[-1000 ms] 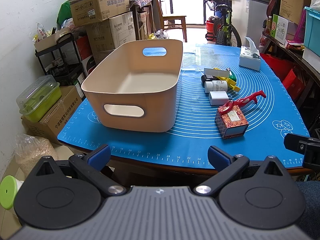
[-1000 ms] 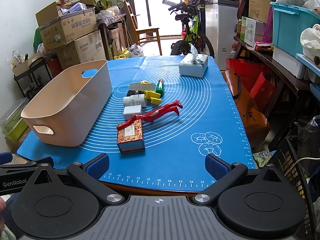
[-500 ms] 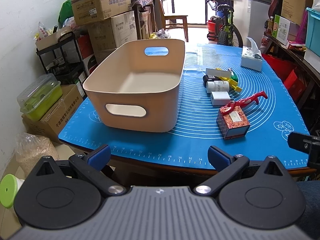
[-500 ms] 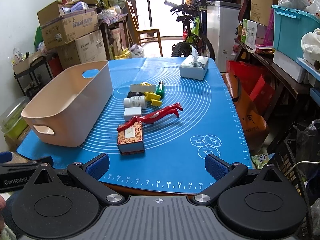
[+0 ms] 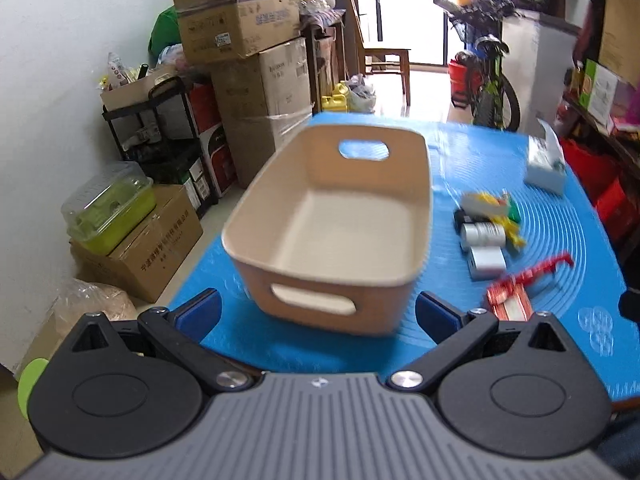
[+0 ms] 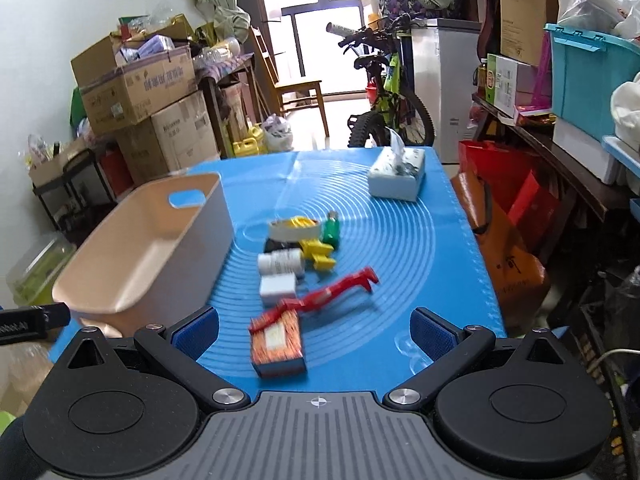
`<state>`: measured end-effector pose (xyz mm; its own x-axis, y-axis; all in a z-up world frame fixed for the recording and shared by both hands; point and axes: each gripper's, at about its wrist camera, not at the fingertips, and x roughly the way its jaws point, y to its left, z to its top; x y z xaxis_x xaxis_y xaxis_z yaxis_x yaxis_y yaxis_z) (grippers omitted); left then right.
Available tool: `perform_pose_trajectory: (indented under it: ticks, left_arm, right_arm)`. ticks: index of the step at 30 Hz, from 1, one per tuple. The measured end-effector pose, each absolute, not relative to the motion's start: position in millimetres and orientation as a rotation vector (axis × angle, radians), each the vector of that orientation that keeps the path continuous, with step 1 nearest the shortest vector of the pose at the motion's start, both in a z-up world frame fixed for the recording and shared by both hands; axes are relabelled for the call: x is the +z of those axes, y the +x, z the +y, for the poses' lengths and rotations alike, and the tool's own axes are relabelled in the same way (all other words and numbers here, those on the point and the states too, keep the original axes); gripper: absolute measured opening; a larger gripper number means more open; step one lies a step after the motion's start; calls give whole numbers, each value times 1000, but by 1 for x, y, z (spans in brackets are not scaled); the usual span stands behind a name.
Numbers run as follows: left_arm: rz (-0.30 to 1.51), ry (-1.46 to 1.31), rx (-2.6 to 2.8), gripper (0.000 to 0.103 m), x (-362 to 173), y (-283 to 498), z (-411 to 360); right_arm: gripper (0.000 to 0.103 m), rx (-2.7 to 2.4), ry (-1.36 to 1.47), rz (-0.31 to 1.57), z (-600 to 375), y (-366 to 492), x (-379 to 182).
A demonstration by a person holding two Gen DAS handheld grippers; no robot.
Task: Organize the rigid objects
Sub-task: 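Grasp the red toy figure with the right gripper while left gripper clamps basket rim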
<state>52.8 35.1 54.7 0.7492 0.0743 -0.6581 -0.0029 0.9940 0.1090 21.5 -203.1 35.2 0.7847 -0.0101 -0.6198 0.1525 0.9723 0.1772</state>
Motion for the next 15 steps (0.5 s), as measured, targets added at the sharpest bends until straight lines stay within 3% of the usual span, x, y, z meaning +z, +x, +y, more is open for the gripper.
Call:
perform_pose_trajectory:
  ticks: [15]
  left_arm:
    - [768,41,97,101,48,160,93]
  right_arm:
    - [101,-139,293,715,-199,131,5]
